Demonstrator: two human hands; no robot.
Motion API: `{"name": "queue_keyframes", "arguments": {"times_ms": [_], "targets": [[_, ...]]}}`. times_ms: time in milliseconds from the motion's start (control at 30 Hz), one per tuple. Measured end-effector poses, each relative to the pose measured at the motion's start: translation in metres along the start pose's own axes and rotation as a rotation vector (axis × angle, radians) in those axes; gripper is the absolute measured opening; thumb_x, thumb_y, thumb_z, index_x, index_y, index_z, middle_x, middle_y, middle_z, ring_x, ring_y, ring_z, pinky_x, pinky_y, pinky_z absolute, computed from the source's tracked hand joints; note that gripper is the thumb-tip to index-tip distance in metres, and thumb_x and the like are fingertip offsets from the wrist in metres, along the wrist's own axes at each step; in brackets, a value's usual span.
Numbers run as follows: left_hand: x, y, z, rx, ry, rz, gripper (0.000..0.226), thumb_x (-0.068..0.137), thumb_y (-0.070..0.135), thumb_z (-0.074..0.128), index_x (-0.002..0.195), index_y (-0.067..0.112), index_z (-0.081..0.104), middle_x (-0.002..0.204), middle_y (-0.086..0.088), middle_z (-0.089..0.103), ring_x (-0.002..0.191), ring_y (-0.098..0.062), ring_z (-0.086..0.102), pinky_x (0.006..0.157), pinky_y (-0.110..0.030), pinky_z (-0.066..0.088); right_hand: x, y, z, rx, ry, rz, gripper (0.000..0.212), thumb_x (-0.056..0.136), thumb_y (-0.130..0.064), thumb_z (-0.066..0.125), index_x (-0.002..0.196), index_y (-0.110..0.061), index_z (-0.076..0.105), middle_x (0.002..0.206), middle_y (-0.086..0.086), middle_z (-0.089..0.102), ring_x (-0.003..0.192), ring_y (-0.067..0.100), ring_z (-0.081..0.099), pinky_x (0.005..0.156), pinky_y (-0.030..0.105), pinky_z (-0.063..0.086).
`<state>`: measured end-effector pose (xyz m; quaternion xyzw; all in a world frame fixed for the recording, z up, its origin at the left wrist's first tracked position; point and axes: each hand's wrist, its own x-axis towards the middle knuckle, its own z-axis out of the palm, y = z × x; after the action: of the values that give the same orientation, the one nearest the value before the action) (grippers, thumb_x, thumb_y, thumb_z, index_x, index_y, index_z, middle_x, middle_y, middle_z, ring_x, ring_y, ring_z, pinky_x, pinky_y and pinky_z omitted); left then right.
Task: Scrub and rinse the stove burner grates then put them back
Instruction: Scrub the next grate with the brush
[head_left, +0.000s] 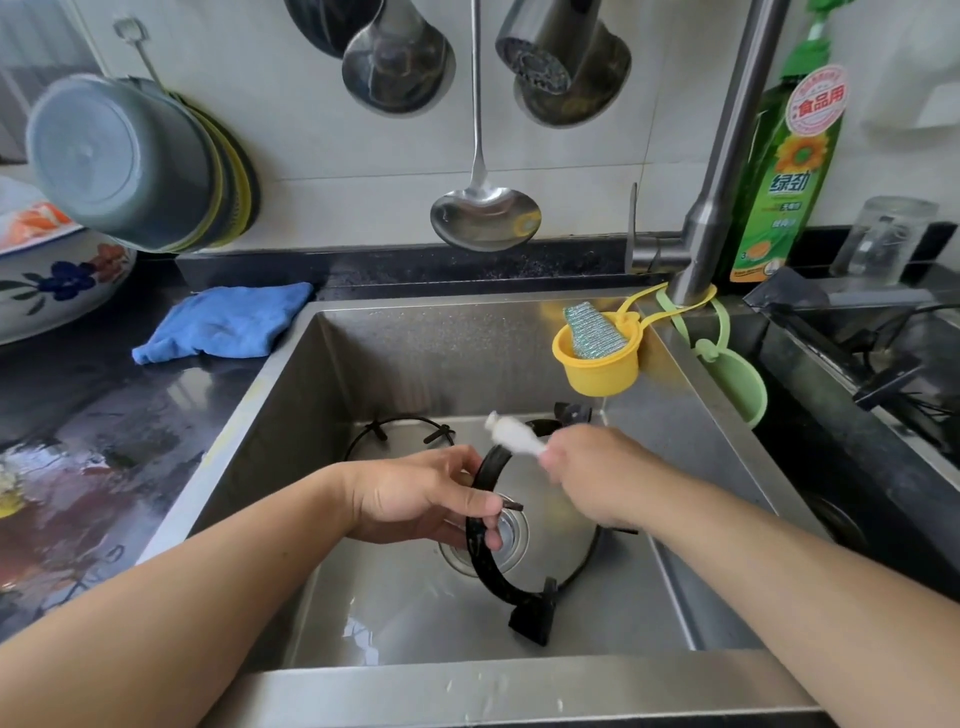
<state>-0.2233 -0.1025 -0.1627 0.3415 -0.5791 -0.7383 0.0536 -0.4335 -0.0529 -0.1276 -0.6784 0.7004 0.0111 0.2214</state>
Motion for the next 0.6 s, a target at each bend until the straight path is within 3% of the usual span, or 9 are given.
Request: {"name": "queue_keyframes", "arguments": {"times_ms": [100, 167, 300, 467, 600], "targets": [[-0.001, -0.002, -0.003, 0.021, -0.001, -0.006, 0.049, 0.09, 0.02, 0.074, 0.126, 0.006, 0.045, 0.103, -0.021, 0.066, 0.101, -0.03, 0.065, 0.094, -0.041, 0.049, -0.013, -0.014, 0.008, 0.001, -0.14, -0.091, 0.027, 0.106, -0.032, 0.042, 0.094, -0.017, 0.061, 0.094, 0.009, 0.061, 0.085, 0.027, 0.054, 0.057, 0.028, 0.035], [0.001, -0.001, -0.003, 0.006, 0.013, 0.012, 0.052, 0.089, 0.02, 0.075, 0.128, 0.005, 0.045, 0.102, -0.019, 0.066, 0.102, -0.031, 0.065, 0.098, -0.045, 0.048, -0.004, -0.011, 0.004, 0.032, -0.079, -0.036, 0.022, 0.106, -0.033, 0.044, 0.093, -0.022, 0.057, 0.094, 0.006, 0.056, 0.086, 0.027, 0.053, 0.052, 0.026, 0.031], [0.003, -0.002, -0.004, 0.0, 0.054, 0.028, 0.053, 0.083, 0.021, 0.079, 0.118, 0.009, 0.041, 0.103, -0.023, 0.067, 0.102, -0.032, 0.067, 0.103, -0.05, 0.048, 0.009, 0.005, -0.005, 0.064, 0.073, 0.116, 0.018, 0.104, -0.028, 0.044, 0.107, -0.023, 0.061, 0.104, 0.01, 0.057, 0.091, 0.03, 0.054, 0.07, 0.03, 0.04], [0.0, -0.003, -0.006, 0.018, 0.038, 0.004, 0.06, 0.086, 0.022, 0.078, 0.129, 0.005, 0.04, 0.105, -0.024, 0.067, 0.101, -0.03, 0.066, 0.089, -0.038, 0.052, -0.012, -0.009, 0.004, 0.007, -0.144, -0.073, 0.027, 0.107, -0.028, 0.039, 0.1, -0.013, 0.061, 0.096, 0.011, 0.056, 0.088, 0.029, 0.053, 0.055, 0.03, 0.033], [0.002, -0.001, -0.006, 0.021, 0.063, 0.03, 0.06, 0.081, 0.024, 0.081, 0.123, 0.009, 0.041, 0.104, -0.024, 0.067, 0.103, -0.031, 0.066, 0.096, -0.044, 0.052, -0.001, 0.001, -0.007, 0.019, 0.053, 0.024, 0.027, 0.106, -0.037, 0.037, 0.086, -0.022, 0.049, 0.099, 0.009, 0.055, 0.088, 0.03, 0.053, 0.065, 0.034, 0.038]]}}
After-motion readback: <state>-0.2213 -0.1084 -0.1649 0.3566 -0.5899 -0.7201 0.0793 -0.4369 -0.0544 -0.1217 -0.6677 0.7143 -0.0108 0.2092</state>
